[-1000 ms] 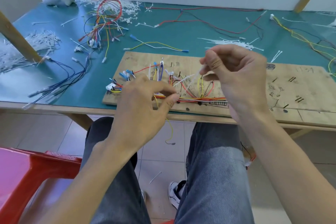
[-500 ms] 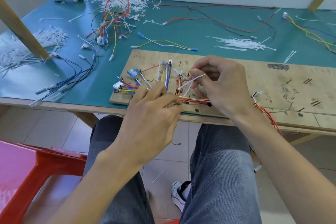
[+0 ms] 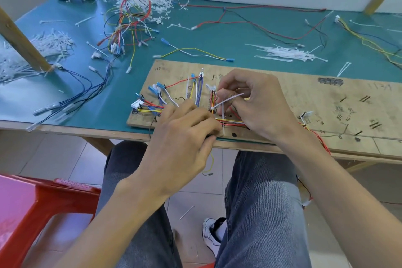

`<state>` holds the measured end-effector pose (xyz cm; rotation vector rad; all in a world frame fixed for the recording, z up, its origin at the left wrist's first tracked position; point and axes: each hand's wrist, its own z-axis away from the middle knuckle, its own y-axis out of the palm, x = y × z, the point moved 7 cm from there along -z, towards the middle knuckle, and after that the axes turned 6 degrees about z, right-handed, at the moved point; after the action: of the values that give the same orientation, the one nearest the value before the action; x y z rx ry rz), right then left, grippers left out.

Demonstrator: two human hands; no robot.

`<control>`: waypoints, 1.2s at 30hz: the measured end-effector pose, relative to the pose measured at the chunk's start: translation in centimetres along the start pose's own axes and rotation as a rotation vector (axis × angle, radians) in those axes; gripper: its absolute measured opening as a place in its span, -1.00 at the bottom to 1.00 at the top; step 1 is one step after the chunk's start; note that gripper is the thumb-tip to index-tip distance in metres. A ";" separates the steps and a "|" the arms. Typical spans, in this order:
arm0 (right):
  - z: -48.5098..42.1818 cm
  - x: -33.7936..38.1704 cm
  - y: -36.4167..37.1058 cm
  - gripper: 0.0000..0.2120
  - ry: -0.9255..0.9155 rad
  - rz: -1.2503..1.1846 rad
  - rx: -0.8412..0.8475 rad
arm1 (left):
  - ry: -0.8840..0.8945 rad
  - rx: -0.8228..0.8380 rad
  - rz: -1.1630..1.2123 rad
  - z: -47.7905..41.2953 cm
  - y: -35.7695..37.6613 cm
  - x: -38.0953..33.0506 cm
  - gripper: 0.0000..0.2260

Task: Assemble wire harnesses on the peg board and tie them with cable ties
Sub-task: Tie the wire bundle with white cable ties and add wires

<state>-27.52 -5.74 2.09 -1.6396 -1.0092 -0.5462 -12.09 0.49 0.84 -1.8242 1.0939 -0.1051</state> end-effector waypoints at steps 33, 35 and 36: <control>4.9 -0.9 -1.1 -0.90 0.040 0.207 -0.216 | -0.447 -0.026 0.099 -2.0 0.9 1.4 -0.82; 4.9 -0.8 -1.1 -0.89 0.024 0.215 -0.216 | -0.472 -0.017 0.090 -2.1 1.1 1.5 -0.82; 4.9 -0.7 -1.1 -0.88 0.017 0.217 -0.214 | -0.485 -0.014 0.082 -2.2 1.1 1.6 -0.82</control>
<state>-29.48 -1.35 0.59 -1.9034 -0.7681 -0.5349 -12.95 -2.32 0.54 -1.6918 0.8203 0.3770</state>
